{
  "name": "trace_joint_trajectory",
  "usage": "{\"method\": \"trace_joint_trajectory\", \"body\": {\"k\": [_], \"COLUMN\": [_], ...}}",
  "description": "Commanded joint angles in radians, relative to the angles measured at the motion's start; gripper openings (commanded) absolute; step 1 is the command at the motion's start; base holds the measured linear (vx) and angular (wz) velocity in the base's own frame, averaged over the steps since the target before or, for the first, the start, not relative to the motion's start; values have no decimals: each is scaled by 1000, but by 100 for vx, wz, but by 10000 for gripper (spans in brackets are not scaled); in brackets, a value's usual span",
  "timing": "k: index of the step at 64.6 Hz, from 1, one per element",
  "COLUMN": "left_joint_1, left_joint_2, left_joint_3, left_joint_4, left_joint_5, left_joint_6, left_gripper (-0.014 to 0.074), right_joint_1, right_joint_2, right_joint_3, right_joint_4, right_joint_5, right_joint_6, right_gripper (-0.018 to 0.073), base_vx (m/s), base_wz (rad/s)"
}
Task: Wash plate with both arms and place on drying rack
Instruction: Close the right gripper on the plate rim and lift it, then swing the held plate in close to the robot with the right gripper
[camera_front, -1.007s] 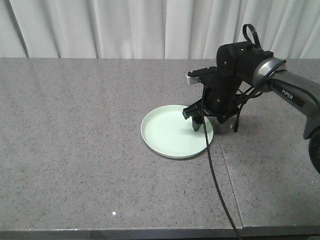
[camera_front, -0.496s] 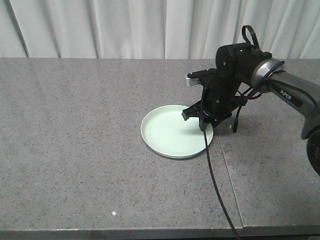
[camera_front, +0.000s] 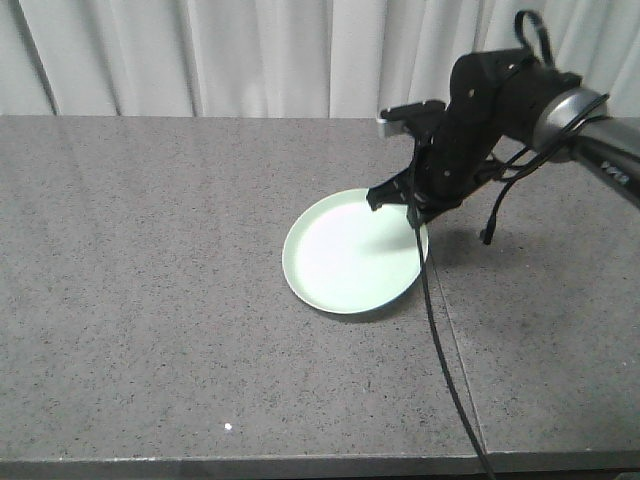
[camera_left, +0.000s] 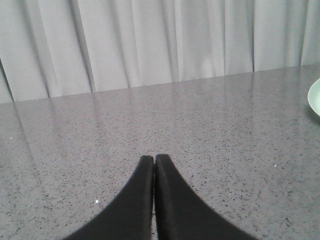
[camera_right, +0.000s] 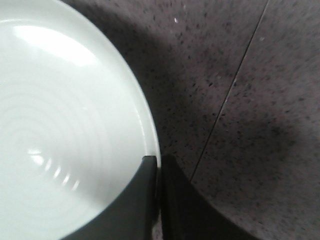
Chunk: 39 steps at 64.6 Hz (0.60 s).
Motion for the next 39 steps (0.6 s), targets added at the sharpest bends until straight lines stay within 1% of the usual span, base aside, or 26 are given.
{"method": "trace_joint_trajectory", "body": {"k": [1,10,20,25,30,39], "left_joint_1": [2,2,2,2,2,2], "left_joint_2": [-6,-6,-6,-6,-6,-6], "left_joint_3": [21,21,21,21,21,21], "left_joint_4": [-1,-1,-1,-1,-1,-1], "left_joint_5": [-75,-75,-75,-75,-75,-75], "left_joint_6": [-10,-10,-10,-10,-10,-10], "left_gripper": [-6,-6,-6,-6,-6,-6], "right_joint_1": [-2,-2,-2,-2,-2,-2], "right_joint_2": [-180,-333,-480,-564,-666,-883], "right_joint_3": [-29,-28,-28,15,119,397], "right_joint_4": [33,97,153,174,178,182], "right_joint_5": [-56,-63,-28,-40,-88,-206], "right_joint_6": [-39,-81,-124,-142,-152,-153], "right_gripper": [-5,-3,-2,-2,-2,-2], "base_vx": [0,0,0,0,0,0], "base_wz": [0,0,0,0,0,0]}}
